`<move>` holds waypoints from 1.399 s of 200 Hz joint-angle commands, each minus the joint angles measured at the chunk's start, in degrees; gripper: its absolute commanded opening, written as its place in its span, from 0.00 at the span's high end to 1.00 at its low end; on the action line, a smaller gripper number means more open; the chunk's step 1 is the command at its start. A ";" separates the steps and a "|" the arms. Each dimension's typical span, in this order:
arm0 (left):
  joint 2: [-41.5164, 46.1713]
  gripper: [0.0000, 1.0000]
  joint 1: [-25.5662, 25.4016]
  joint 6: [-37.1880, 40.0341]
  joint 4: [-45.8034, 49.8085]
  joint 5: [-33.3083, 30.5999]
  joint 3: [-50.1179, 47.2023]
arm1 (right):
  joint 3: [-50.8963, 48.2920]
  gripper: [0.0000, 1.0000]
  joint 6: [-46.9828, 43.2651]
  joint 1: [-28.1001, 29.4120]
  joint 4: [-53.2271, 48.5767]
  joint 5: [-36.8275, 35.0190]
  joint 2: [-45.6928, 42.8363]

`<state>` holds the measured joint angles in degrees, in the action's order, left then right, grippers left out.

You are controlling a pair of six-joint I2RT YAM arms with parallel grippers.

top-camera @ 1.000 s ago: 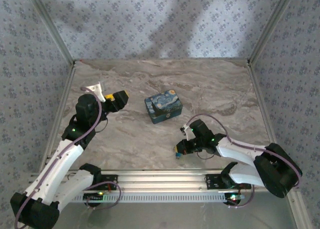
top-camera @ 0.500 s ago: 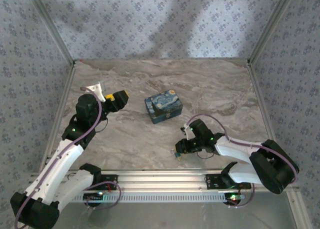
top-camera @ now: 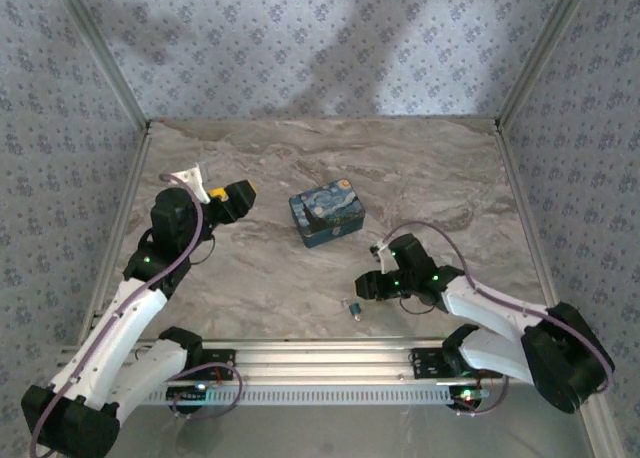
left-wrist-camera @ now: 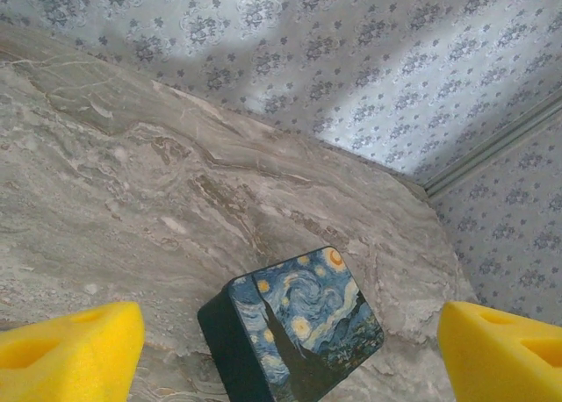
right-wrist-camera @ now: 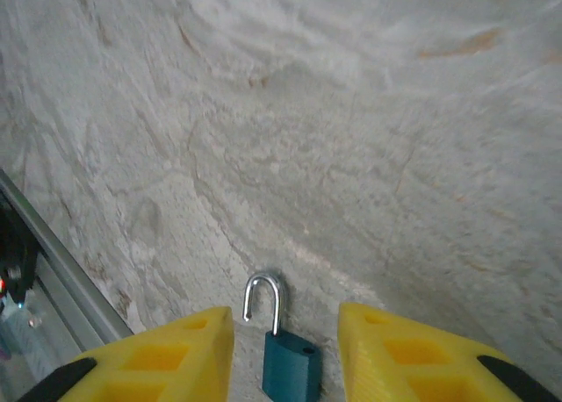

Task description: Unlock a padlock with a key

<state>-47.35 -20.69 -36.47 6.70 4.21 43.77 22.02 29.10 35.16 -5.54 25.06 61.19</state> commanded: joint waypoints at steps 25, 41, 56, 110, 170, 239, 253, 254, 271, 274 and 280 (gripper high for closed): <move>0.35 0.13 1.94 1.36 1.60 -2.08 0.33 | 3.31 0.55 -5.19 -5.24 -5.45 -4.74 -9.05; 0.58 0.11 2.70 2.50 3.14 -4.09 0.55 | 4.62 0.52 -6.92 -7.72 -6.78 -5.60 -11.45; 0.88 0.09 3.42 3.38 4.72 -7.06 0.70 | 5.71 0.49 -8.29 -10.30 -7.54 -6.90 -13.64; 2.35 0.02 7.45 7.12 6.01 -11.48 0.00 | 7.56 0.26 -12.09 -21.02 -6.28 -12.76 -19.36; 2.60 0.02 12.11 10.41 6.82 -11.14 -0.95 | 6.07 0.00 -12.84 -33.42 -1.84 -15.97 -20.76; 0.62 0.02 13.13 18.98 -0.14 -19.69 -7.73 | -2.97 0.00 -21.64 -39.07 14.29 -30.03 -16.27; -0.60 0.02 13.15 22.13 -3.37 -20.75 -9.77 | -5.15 0.00 -23.27 -39.35 20.22 -30.86 -13.25; -0.71 0.02 13.19 22.36 -3.67 -20.74 -9.89 | -5.32 0.00 -23.29 -39.37 20.57 -30.86 -13.01; -2.44 0.02 13.51 23.84 -7.76 -22.34 -12.41 | -7.93 0.00 -24.15 -39.64 31.02 -28.53 -8.82; -2.73 0.02 13.63 23.80 -8.25 -22.55 -12.72 | -8.08 0.00 -24.25 -39.64 32.47 -28.14 -8.04; -3.35 0.02 14.01 23.89 -9.10 -22.31 -13.28 | -8.30 0.00 -24.36 -39.65 35.05 -27.33 -6.32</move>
<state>-48.88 -7.68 -16.93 4.95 -14.92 32.88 15.70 8.05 -4.05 12.69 -2.24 50.39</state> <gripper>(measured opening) 0.979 0.999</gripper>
